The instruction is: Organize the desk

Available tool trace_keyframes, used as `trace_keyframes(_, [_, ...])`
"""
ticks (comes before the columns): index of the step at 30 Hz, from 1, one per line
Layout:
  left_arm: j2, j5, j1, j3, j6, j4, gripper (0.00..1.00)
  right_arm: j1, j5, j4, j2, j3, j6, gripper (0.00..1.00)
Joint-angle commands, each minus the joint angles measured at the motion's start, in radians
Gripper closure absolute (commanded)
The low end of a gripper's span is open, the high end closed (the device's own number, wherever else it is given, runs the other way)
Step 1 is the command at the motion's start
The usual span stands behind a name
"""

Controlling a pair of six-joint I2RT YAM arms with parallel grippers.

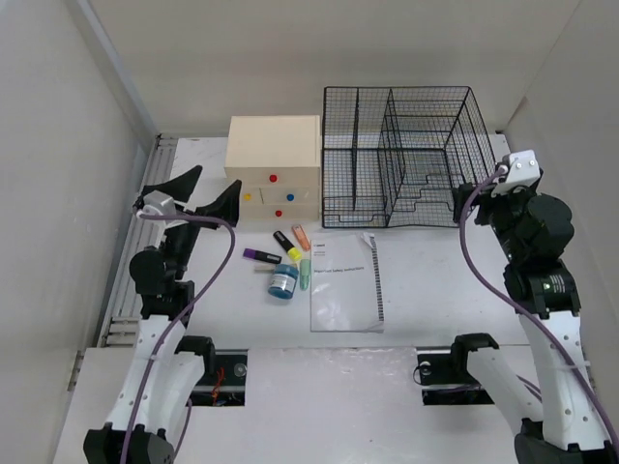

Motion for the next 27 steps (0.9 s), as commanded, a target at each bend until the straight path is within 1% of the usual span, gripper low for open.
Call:
trace_keyframes(1, [-0.065,0.113,-0.029,0.002,-0.293,0.020,0.01,0.007,-0.117,-0.052,-0.056,0.024,-0.048,0.00])
trace_keyframes(2, [-0.087,0.057,-0.038,0.002,-0.467,-0.040,0.01,0.007,-0.157,-0.052,-0.088,0.012,-0.103,0.00])
trace_keyframes(3, [-0.102,-0.012,-0.038,0.002,-0.537,-0.175,0.01,0.007,-0.174,-0.052,-0.105,0.000,-0.104,0.00])
trace_keyframes(4, [-0.102,0.010,-0.038,0.014,-0.556,-0.186,0.01,0.007,-0.190,-0.025,-0.114,-0.013,-0.104,0.00])
trace_keyframes(5, [-0.102,0.060,-0.038,0.014,-0.520,-0.171,0.01,0.007,-0.190,-0.013,-0.114,-0.013,-0.104,0.00])
trace_keyframes(6, [-0.092,0.141,-0.049,0.025,-0.491,-0.171,0.01,0.007,-0.200,-0.013,-0.105,-0.013,-0.104,0.00])
trace_keyframes(8, [-0.061,0.174,-0.061,0.043,-0.475,-0.203,0.01,0.007,-0.252,0.007,-0.096,-0.013,-0.113,0.00])
trace_keyframes(10, [-0.041,0.174,-0.072,0.077,-0.466,-0.266,0.01,0.007,-0.375,0.017,-0.084,-0.013,-0.125,0.00])
trace_keyframes(12, [-0.012,0.194,-0.084,0.110,-0.406,-0.331,0.01,0.007,-0.453,0.017,-0.062,-0.022,-0.113,0.84])
trace_keyframes(13, [0.011,0.209,-0.095,0.176,-0.370,-0.453,0.01,0.007,-0.472,0.017,-0.026,-0.011,-0.104,1.00])
trace_keyframes(14, [0.069,0.209,-0.119,0.211,-0.334,-0.526,0.01,0.007,-0.540,0.000,-0.002,-0.002,-0.104,1.00])
trace_keyframes(15, [0.094,0.209,-0.130,0.247,-0.261,-0.596,0.05,0.007,-0.580,-0.029,0.018,-0.002,-0.104,0.98])
trace_keyframes(16, [0.114,0.209,-0.144,0.294,-0.228,-0.656,0.12,0.007,-0.619,-0.038,0.053,-0.002,-0.104,0.71])
trace_keyframes(17, [0.126,0.185,-0.159,0.305,-0.205,-0.740,0.21,0.007,-0.742,-0.049,0.070,-0.002,-0.124,0.30])
trace_keyframes(18, [0.126,0.164,-0.190,0.305,-0.182,-0.770,0.43,0.007,-0.795,-0.060,0.085,-0.017,-0.138,0.00])
trace_keyframes(19, [0.126,0.147,-0.207,0.305,-0.159,-0.781,0.58,0.016,-0.840,-0.060,0.102,-0.040,-0.129,0.00])
trace_keyframes(20, [0.114,0.118,-0.224,0.286,-0.159,-0.781,0.69,0.016,-0.872,-0.060,0.136,-0.053,-0.113,0.00])
trace_keyframes(21, [0.100,0.117,-0.253,0.285,-0.159,-0.781,0.71,0.027,-0.886,-0.046,0.156,-0.065,-0.090,0.00])
trace_keyframes(22, [0.100,0.117,-0.267,0.273,-0.171,-0.781,0.66,0.040,-0.901,-0.046,0.176,-0.074,-0.090,0.00])
trace_keyframes(24, [0.100,0.148,-0.296,0.264,-0.226,-0.781,0.45,0.051,-0.889,-0.055,0.219,-0.103,-0.090,0.00])
trace_keyframes(26, [0.100,0.162,-0.346,0.223,-0.269,-0.760,0.41,0.063,-0.876,-0.066,0.231,-0.149,-0.102,0.00])
trace_keyframes(27, [0.091,0.153,-0.368,0.172,-0.297,-0.723,0.41,0.063,-0.863,-0.057,0.231,-0.172,-0.102,0.00])
